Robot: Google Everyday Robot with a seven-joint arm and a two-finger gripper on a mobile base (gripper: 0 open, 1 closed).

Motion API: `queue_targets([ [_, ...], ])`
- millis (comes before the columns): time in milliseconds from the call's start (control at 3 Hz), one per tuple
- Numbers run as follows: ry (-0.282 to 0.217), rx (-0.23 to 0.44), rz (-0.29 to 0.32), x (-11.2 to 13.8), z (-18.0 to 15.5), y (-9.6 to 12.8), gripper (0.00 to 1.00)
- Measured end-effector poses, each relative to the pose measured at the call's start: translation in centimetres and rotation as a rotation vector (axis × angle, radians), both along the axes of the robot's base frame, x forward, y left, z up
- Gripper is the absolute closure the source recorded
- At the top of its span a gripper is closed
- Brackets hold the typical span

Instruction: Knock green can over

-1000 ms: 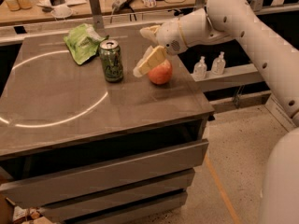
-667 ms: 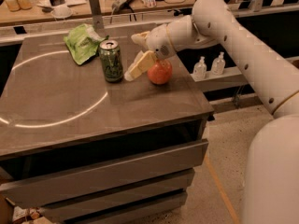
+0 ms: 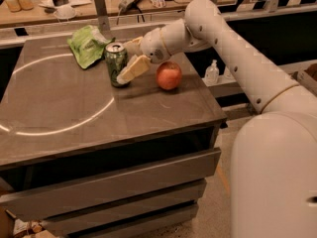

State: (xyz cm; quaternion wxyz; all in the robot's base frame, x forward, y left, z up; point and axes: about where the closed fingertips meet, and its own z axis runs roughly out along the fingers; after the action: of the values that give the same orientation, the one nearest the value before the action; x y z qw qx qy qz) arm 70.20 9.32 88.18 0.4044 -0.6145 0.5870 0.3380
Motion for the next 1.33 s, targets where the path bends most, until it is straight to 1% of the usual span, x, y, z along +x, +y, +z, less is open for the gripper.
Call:
queue_targets([
  [333, 0.023, -0.012, 0.087, -0.2, -0.5, 2.1, 0.48],
  [667, 0.031, -0.046, 0.129, -0.4, -0.2, 1.7, 0.73],
  [1000, -0.135, -0.138, 0.148, -0.2, 3.6, 0.4, 0.96],
  [1333, -0.465, -0.380, 0.280, -1.4, 8.5, -0.5, 1.00],
])
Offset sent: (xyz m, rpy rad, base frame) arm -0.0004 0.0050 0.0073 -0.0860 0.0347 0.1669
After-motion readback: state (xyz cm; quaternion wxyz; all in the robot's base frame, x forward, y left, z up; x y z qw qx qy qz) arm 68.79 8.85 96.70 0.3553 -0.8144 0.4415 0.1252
